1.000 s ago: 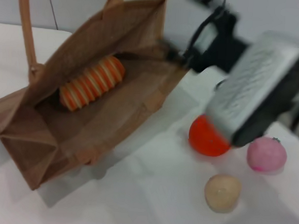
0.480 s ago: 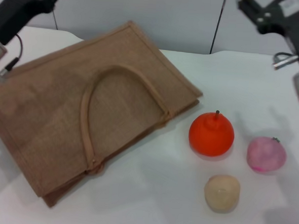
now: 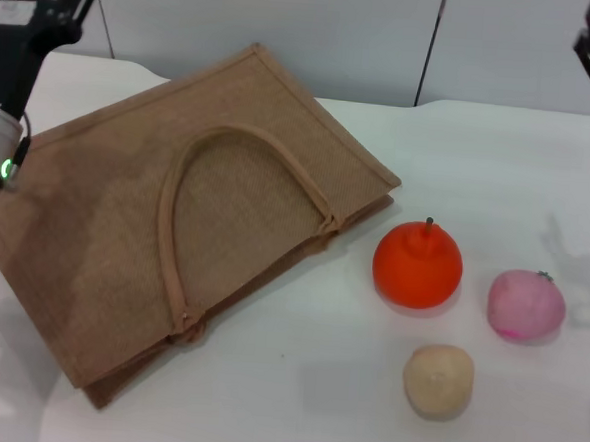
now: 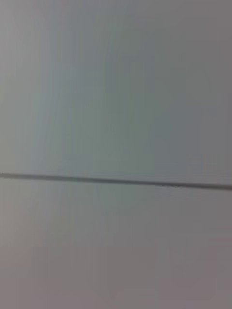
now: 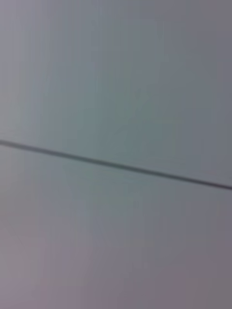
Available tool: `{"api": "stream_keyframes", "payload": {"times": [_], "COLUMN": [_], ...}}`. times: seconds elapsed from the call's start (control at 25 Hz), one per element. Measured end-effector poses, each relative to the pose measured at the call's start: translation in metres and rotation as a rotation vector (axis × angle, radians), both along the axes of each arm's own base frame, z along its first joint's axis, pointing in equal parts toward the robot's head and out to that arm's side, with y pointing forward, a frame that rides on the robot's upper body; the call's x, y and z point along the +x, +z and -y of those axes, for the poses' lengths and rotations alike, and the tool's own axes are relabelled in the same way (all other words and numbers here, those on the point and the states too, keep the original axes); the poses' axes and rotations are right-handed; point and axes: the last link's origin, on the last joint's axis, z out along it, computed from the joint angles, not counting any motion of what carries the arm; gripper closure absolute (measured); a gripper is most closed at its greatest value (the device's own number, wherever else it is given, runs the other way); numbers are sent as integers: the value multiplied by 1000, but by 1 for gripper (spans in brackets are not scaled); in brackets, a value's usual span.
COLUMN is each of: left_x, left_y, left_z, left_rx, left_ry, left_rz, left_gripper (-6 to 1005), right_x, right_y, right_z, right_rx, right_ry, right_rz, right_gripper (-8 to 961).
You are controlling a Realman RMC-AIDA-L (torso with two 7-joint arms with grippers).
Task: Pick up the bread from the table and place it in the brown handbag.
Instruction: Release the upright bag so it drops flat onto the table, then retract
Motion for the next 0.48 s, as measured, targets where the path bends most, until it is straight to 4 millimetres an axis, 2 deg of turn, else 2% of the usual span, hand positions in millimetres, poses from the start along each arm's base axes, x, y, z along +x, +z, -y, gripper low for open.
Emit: {"api": "stream_keyframes", "payload": {"times": [0.04, 0.2, 0.48], "left_x": [-5, -12, -18], "left_y": [0, 1, 1], "left_z": [4, 10, 16], "left_rx": [30, 36, 30], "left_ry": [35, 55, 64], "left_rz": [23, 58, 88], "left_gripper": [228, 230, 232], "right_x": [13, 25, 35], "right_y": [0, -1, 4], "right_z": [-2, -4, -2], "right_rx": [-12, -18, 18], "right_ry": [-23, -69, -94], "right_rz": [-25, -49, -61], "right_gripper": [49, 49, 48]}}
